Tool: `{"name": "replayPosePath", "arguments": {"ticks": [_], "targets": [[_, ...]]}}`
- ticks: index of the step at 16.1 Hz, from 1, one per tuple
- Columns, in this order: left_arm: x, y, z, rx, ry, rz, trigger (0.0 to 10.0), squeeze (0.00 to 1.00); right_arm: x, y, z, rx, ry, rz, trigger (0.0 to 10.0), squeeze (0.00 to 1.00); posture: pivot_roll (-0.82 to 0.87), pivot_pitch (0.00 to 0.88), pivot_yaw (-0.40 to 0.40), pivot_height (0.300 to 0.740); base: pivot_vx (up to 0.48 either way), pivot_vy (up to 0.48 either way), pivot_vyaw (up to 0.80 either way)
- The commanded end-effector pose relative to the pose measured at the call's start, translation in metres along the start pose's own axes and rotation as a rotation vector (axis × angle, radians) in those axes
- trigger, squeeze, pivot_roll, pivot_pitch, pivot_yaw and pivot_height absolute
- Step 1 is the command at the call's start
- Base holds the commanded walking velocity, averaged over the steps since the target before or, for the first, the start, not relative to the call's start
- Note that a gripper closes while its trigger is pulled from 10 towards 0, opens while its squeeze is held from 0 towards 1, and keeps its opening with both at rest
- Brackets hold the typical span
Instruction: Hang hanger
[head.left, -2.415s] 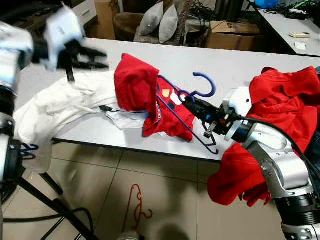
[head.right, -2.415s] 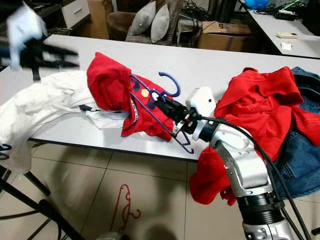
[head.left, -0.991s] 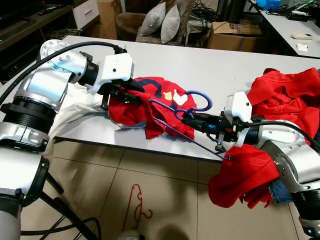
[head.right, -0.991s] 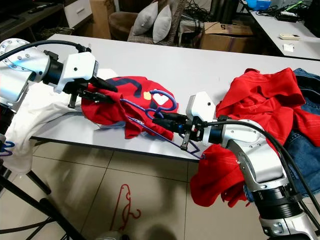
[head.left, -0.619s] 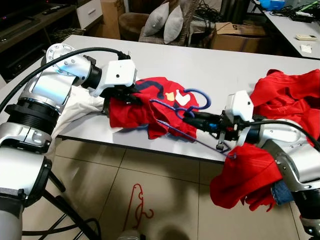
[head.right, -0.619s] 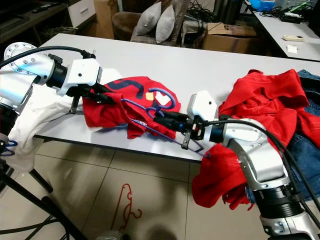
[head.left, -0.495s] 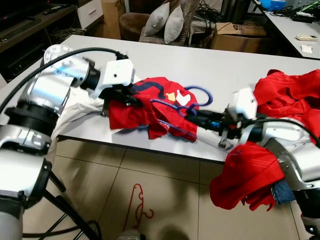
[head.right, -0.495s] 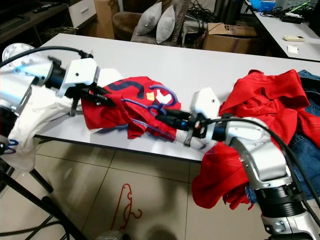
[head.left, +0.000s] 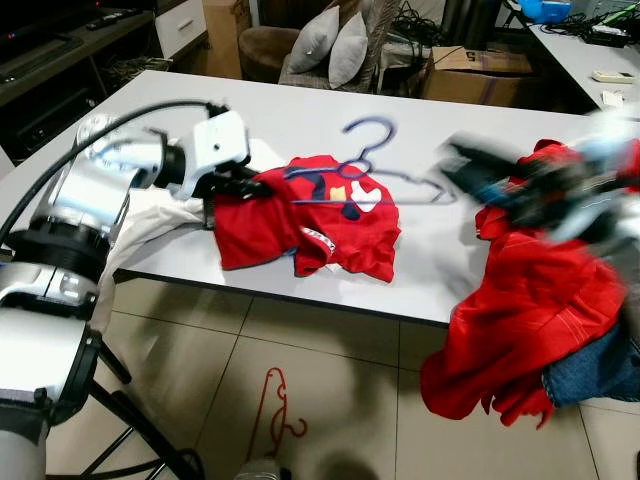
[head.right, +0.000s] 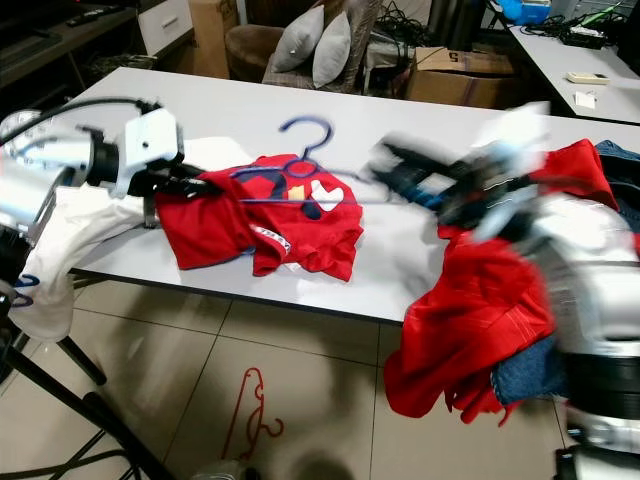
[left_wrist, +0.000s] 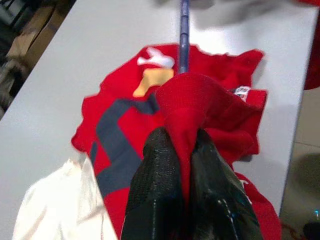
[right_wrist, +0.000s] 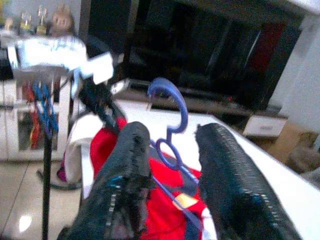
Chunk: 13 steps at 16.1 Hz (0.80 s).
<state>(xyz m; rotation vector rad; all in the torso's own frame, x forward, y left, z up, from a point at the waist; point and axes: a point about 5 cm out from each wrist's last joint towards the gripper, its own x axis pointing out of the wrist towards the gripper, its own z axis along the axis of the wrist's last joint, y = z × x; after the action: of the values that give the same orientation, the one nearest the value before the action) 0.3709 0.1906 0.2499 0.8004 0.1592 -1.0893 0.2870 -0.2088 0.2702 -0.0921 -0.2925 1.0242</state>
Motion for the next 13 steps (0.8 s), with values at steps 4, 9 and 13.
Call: {"name": "replayPosePath", "arguments": {"ticks": [4,9,13], "targets": [[-0.01,0.02,0.003,-0.13,-0.148,0.309,0.0,0.0,-0.008,0.024,-0.005,0.064,0.0,-0.001,10.0,1.0,0.09,0.0,0.008,0.74,0.0,0.0,0.0],[-0.022,0.019,0.033,-0.096,-0.376,0.303,0.0,0.0,0.02,0.045,-0.066,0.246,0.112,-0.258,10.0,1.0,0.09,0.0,0.021,0.74,0.0,0.0,0.0],[-0.012,0.004,0.04,-0.056,-0.366,0.267,0.0,0.0,0.042,0.043,-0.078,0.337,0.07,-0.305,10.0,1.0,0.11,0.0,0.006,0.74,0.0,0.0,0.0]]}}
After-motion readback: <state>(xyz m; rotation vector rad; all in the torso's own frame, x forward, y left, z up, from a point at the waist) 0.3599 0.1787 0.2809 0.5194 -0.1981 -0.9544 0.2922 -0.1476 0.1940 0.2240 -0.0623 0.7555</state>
